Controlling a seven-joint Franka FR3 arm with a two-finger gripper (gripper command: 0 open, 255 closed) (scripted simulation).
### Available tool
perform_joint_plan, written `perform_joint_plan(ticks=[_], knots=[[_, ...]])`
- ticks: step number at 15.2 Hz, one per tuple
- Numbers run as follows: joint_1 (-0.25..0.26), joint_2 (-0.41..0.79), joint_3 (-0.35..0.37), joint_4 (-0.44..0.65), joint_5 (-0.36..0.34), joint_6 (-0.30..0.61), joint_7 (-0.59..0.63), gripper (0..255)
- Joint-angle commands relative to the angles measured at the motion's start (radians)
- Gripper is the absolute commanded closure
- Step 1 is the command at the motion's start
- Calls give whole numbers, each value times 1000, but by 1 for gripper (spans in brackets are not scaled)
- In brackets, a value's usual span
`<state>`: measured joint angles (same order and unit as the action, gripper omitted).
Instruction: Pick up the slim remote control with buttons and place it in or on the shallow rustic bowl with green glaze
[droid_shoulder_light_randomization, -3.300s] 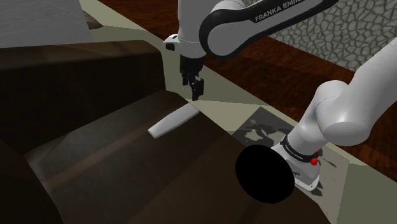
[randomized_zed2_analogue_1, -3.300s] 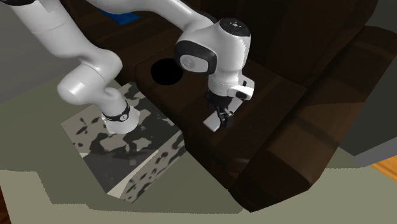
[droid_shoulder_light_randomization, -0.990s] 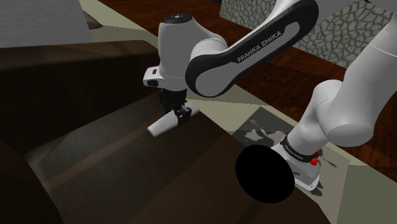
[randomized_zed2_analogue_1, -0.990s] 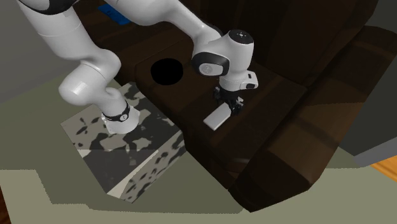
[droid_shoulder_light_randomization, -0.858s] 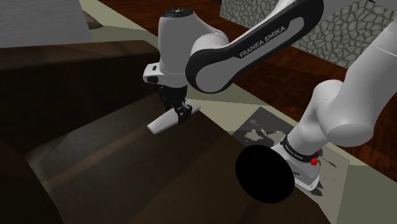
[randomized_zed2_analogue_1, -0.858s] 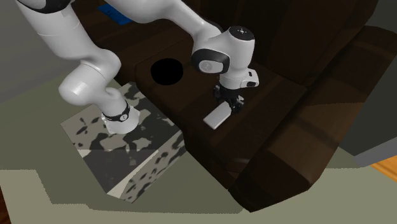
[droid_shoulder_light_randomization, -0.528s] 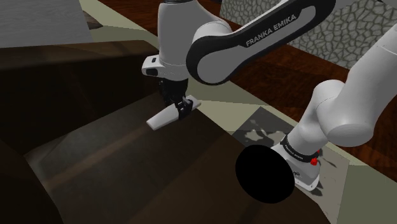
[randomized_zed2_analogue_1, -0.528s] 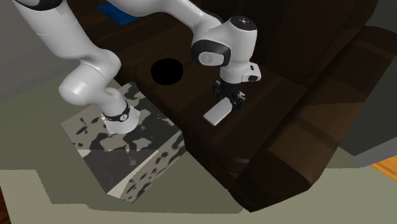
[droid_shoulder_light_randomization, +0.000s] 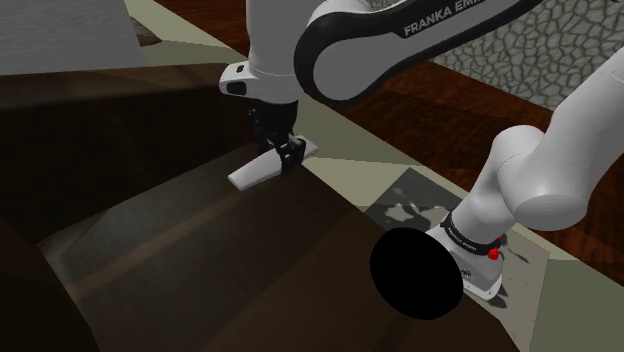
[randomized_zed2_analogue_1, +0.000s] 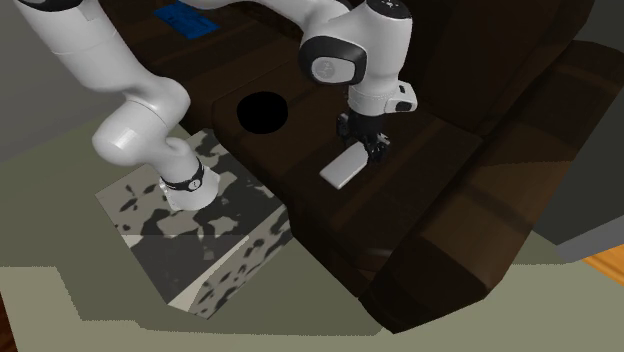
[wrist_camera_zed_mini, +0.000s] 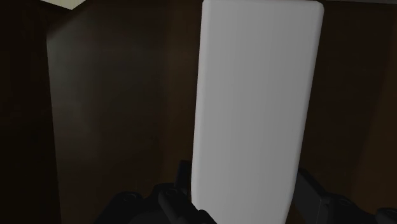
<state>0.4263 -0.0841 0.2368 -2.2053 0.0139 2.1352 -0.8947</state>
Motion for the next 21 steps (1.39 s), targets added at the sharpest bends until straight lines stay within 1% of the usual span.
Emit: perform_joint_plan(ticks=[1, 11, 12, 16, 21], knots=[[0, -9, 0, 19, 2, -27, -1, 255], [-1, -49, -4, 113, 11, -161, -8, 255], [-1, -50, -4, 114, 11, -163, -8, 255], [28, -187, 16, -23, 50, -159, 19, 255], [77, -357, 46, -169, 105, -178, 61, 255]])
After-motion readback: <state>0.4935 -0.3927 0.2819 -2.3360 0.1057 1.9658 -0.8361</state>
